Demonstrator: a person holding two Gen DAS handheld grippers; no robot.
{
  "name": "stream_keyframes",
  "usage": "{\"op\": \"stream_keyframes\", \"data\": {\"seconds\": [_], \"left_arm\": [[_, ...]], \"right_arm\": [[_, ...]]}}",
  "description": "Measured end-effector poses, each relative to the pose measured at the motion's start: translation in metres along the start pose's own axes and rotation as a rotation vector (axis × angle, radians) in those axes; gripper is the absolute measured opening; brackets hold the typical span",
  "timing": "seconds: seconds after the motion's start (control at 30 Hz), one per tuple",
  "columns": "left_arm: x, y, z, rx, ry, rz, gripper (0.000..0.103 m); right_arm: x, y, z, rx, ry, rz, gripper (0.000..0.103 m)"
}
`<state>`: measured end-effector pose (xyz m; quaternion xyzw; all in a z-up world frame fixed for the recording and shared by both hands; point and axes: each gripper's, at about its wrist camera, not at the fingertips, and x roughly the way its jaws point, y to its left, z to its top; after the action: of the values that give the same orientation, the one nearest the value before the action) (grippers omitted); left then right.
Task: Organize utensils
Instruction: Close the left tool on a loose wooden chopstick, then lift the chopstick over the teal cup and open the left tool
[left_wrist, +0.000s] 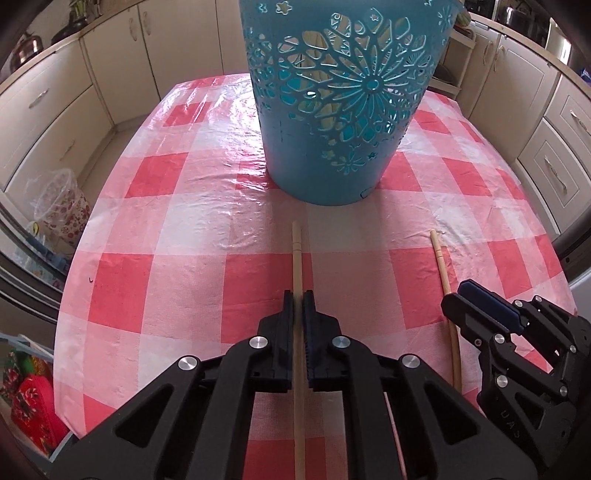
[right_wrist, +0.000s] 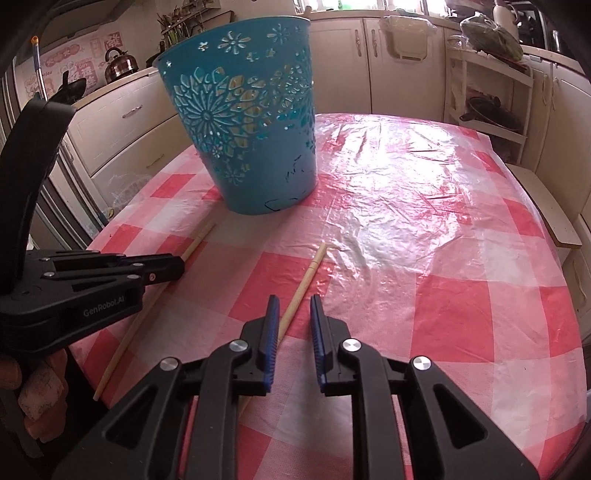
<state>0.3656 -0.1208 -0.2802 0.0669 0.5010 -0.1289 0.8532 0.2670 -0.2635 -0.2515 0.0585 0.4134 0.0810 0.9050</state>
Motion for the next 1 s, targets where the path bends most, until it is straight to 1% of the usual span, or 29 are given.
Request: {"op": "stream_keyframes", "data": {"seconds": [0.03,0.13,0.17,0.2,0.23,0.33,0.37,0.4,0.43,0.53,0.63,0.73,1.0], "left_arm": [[0.0,0.0,0.0,-0.002,-0.003,0.002,0.005],[-0.003,0.01,-0.003,-0.044,-0.016,0.002,0.005],[-0.003,0.013,-0.004,-0.058,-0.014,0.001,0.005],[-0.003,0.015,-0.005,-0.069,-0.016,-0.005,0.005],[-0.003,0.016,-0.005,-0.076,-0.016,0.006,0.005],[-0.002,0.016,-0.004,-0.079,-0.016,0.015,0.005],[-0.002,0.016,-0.004,-0.076,-0.016,0.014,0.005],[-0.002,0.017,-0.003,-0.075,-0.016,0.01,0.005],[-0.002,0.018,-0.003,-0.08,-0.015,0.003,0.005],[-0.001,0.022,-0.003,-0.08,-0.01,-0.007,0.005],[0.0,0.021,-0.001,-0.068,-0.009,-0.001,0.005],[0.0,0.019,-0.001,-0.06,-0.018,0.002,0.005],[-0.013,0.03,-0.003,-0.097,-0.056,-0.022,0.005]], "right_arm": [[0.0,0.002,0.0,-0.009,0.009,0.014,0.011],[-0.002,0.004,-0.002,-0.023,0.012,0.004,0.011],[-0.002,0.002,-0.002,-0.012,0.016,0.003,0.012],[-0.001,0.0,0.0,0.005,0.02,0.0,0.016],[0.0,-0.001,0.001,0.019,0.022,0.003,0.019],[0.003,0.003,0.005,0.021,0.024,-0.009,0.021],[0.005,0.005,0.005,0.016,0.021,-0.014,0.02],[0.005,0.007,0.006,0.005,0.024,-0.015,0.012],[0.006,0.009,0.006,-0.003,0.035,-0.003,0.008],[0.003,0.014,0.003,-0.045,0.041,-0.013,0.008],[0.005,0.008,0.005,-0.017,0.056,-0.017,0.01],[0.006,0.01,0.005,-0.027,0.041,-0.022,0.01],[0.006,0.012,0.001,-0.043,-0.003,-0.031,0.01]]}}
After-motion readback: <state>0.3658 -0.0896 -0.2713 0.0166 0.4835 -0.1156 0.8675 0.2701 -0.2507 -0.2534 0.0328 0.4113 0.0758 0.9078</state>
